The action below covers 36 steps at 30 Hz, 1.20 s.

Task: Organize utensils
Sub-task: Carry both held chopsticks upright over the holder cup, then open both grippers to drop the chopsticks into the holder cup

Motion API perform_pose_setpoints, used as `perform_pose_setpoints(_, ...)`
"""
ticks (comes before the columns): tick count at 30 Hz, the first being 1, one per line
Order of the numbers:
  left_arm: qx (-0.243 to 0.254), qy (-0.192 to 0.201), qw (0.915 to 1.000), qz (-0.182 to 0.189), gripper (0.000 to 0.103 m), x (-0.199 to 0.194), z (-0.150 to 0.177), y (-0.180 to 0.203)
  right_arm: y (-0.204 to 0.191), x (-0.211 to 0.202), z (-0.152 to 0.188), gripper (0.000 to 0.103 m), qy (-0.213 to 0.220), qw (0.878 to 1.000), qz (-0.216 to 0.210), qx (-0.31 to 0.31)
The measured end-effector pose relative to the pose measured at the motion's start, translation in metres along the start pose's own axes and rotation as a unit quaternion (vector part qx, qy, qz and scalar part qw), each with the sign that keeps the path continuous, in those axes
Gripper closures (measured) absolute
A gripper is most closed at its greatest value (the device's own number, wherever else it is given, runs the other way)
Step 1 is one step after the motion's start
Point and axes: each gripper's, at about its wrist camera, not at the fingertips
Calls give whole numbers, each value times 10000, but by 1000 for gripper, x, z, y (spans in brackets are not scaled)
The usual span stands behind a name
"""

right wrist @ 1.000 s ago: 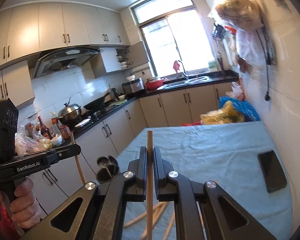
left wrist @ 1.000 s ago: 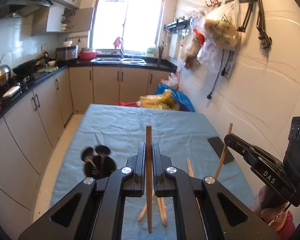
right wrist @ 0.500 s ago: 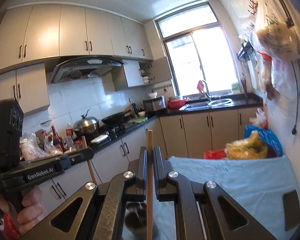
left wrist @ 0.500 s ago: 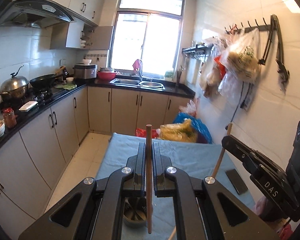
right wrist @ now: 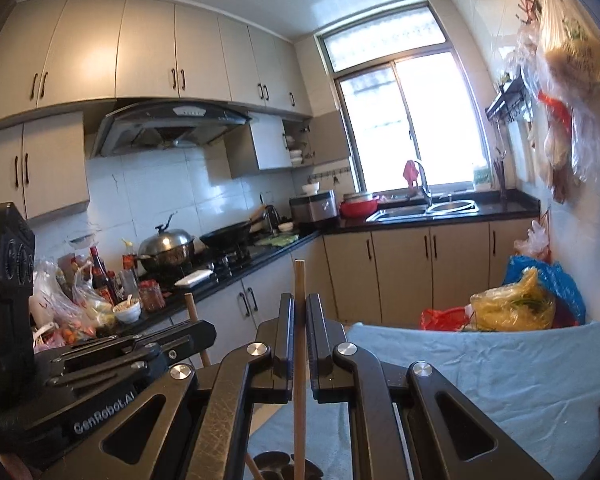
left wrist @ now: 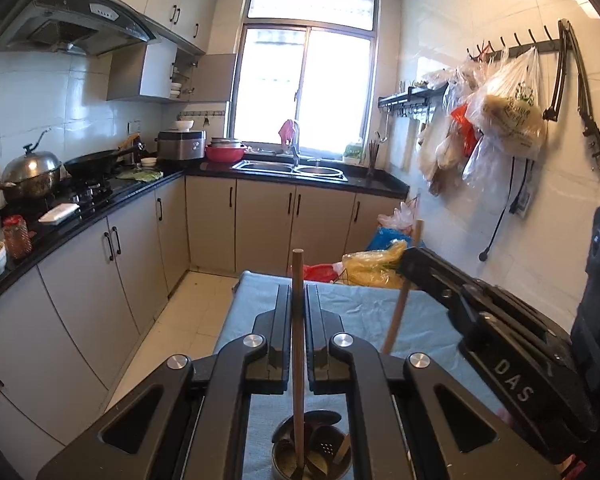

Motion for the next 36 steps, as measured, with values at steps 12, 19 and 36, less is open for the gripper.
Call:
perform_pose_setpoints(12,72,-233,9997,-14,98,17,37,-4,15,20,43,97,-468,9989,56,-39)
perform_pose_setpoints(19,-85,-408,9991,-39,97,15,47,-14,23,24,59,96,-914,9956,-92,196)
perform_pose_setpoints(36,-311,-548,9980,-20,97,10,55,-22,26,9,60,73,-1245,9916,-223,264)
Point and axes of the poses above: each gripper's, at about its wrist camera, not at the fingertips, and x roughly the way its jaws point, y to its right, z to its underside, and after that the axes turned 2 degrees about z, right-handed
